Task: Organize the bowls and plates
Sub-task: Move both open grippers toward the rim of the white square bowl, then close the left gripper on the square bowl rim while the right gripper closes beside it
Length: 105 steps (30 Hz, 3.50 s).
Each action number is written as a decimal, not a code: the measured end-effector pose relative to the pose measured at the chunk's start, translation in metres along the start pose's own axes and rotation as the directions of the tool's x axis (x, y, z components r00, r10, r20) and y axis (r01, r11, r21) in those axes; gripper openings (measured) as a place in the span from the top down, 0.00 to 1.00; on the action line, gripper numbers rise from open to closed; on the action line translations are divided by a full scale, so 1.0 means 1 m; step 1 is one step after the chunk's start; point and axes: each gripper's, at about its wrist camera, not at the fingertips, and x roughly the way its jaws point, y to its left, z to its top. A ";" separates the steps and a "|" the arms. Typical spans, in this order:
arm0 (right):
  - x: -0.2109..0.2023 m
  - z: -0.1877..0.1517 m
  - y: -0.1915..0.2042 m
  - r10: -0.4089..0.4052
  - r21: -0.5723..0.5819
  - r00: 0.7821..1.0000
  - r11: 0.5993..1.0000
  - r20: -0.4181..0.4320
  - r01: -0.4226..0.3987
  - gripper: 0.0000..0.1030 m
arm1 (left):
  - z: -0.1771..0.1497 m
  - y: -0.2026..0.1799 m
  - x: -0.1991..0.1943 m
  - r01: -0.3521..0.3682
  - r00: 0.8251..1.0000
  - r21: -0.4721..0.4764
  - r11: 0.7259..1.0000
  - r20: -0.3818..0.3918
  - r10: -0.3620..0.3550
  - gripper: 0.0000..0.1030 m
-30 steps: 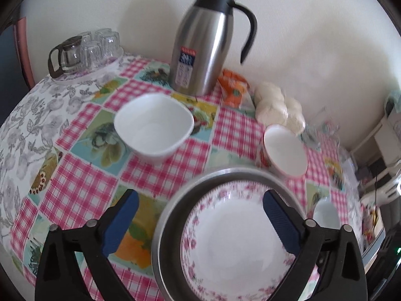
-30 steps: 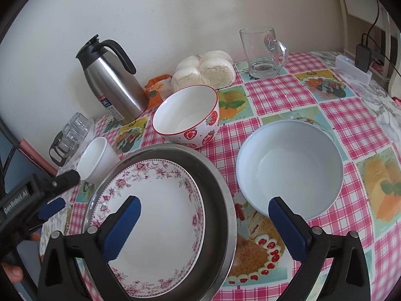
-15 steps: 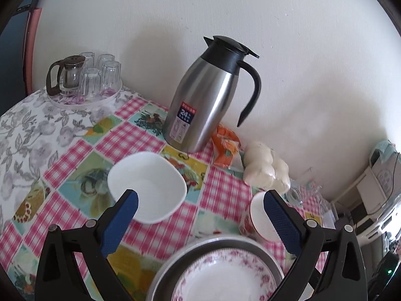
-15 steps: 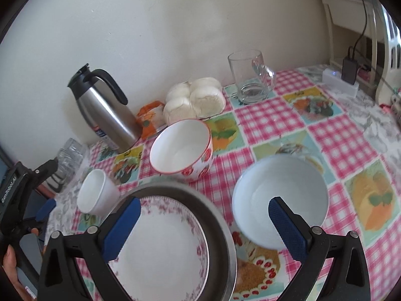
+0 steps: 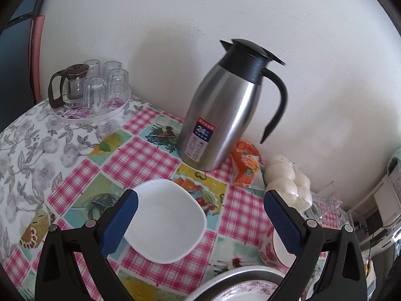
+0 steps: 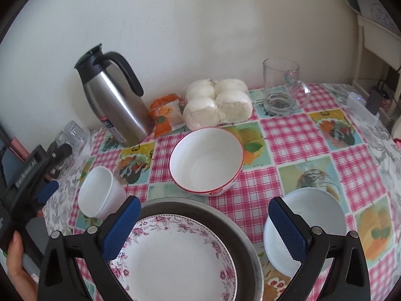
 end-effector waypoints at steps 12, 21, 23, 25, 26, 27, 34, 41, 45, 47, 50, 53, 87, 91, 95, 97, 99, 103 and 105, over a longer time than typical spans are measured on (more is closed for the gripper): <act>0.016 -0.003 0.036 0.056 -0.057 0.998 0.997 -0.025 -0.058 0.00 | 0.026 0.035 -0.019 -0.055 0.998 -0.050 0.997 0.026 0.056 0.03; 0.032 -0.012 0.065 0.002 -0.113 0.999 0.994 -0.041 -0.007 0.00 | 0.033 0.058 -0.014 -0.075 0.997 -0.015 0.997 -0.013 0.075 0.03; 0.035 -0.014 0.072 -0.011 -0.131 0.999 0.991 -0.041 0.005 0.00 | 0.033 0.062 -0.010 -0.059 0.997 -0.010 0.998 -0.039 0.059 0.03; 0.036 -0.015 0.079 -0.025 -0.151 0.999 0.988 -0.039 0.019 0.00 | 0.032 0.066 -0.005 -0.056 0.996 -0.009 0.998 -0.063 0.056 0.03; 0.037 -0.016 0.084 -0.032 -0.164 0.999 0.986 -0.036 0.026 0.00 | 0.032 0.068 -0.003 -0.058 0.996 -0.010 0.998 -0.074 0.057 0.03; 0.037 -0.017 0.087 -0.036 -0.171 0.999 0.985 -0.034 0.030 0.00 | 0.031 0.070 0.000 -0.060 0.995 -0.012 0.998 -0.085 0.059 0.03; 0.045 -0.023 0.110 -0.066 -0.231 0.997 0.971 -0.034 0.056 0.00 | 0.024 0.087 0.016 -0.091 0.984 -0.054 0.994 -0.157 0.081 0.03; 0.055 -0.028 0.127 -0.097 -0.280 0.994 0.956 -0.043 0.081 0.00 | 0.018 0.095 0.031 -0.093 0.975 -0.078 0.993 -0.211 0.075 0.03; 0.060 -0.026 0.134 -0.104 -0.288 0.993 0.954 -0.050 0.085 0.00 | 0.014 0.098 0.039 -0.081 0.969 -0.096 0.992 -0.241 0.055 0.03; 0.063 -0.025 0.139 -0.113 -0.301 0.992 0.949 -0.049 0.094 0.00 | 0.012 0.099 0.043 -0.078 0.966 -0.100 0.992 -0.254 0.050 0.04; 0.069 -0.023 0.145 -0.127 -0.314 0.990 0.944 -0.054 0.104 0.00 | 0.010 0.098 0.049 -0.069 0.962 -0.101 0.993 -0.269 0.040 0.05; 0.074 -0.021 0.153 -0.132 -0.324 0.990 0.940 -0.057 0.107 0.00 | 0.008 0.098 0.054 -0.058 0.959 -0.105 0.993 -0.282 0.026 0.07; 0.137 -0.006 0.175 -0.096 -0.225 0.965 0.973 -0.244 0.040 0.51 | -0.013 0.109 0.091 -0.024 0.914 -0.164 0.986 -0.403 -0.045 0.65; 0.146 -0.007 0.179 -0.109 -0.216 0.958 0.975 -0.266 0.051 0.53 | -0.016 0.113 0.095 -0.020 0.908 -0.186 0.982 -0.414 -0.060 0.65; 0.153 -0.008 0.182 -0.124 -0.230 0.955 0.971 -0.271 0.061 0.56 | -0.018 0.112 0.096 -0.021 0.907 -0.183 0.983 -0.418 -0.058 0.65; 0.156 -0.008 0.182 -0.125 -0.227 0.953 0.972 -0.278 0.061 0.56 | -0.019 0.113 0.097 -0.018 0.904 -0.190 0.982 -0.422 -0.065 0.65; 0.158 -0.009 0.181 -0.122 -0.223 0.951 0.973 -0.285 0.058 0.56 | -0.018 0.113 0.098 -0.018 0.904 -0.192 0.981 -0.423 -0.066 0.65; 0.157 -0.006 0.179 -0.118 -0.224 0.950 0.973 -0.288 0.053 0.56 | -0.015 0.110 0.096 -0.020 0.909 -0.178 0.984 -0.414 -0.056 0.65; 0.157 -0.003 0.176 -0.124 -0.217 0.951 0.974 -0.284 0.062 0.57 | -0.015 0.110 0.095 -0.018 0.908 -0.175 0.984 -0.415 -0.057 0.65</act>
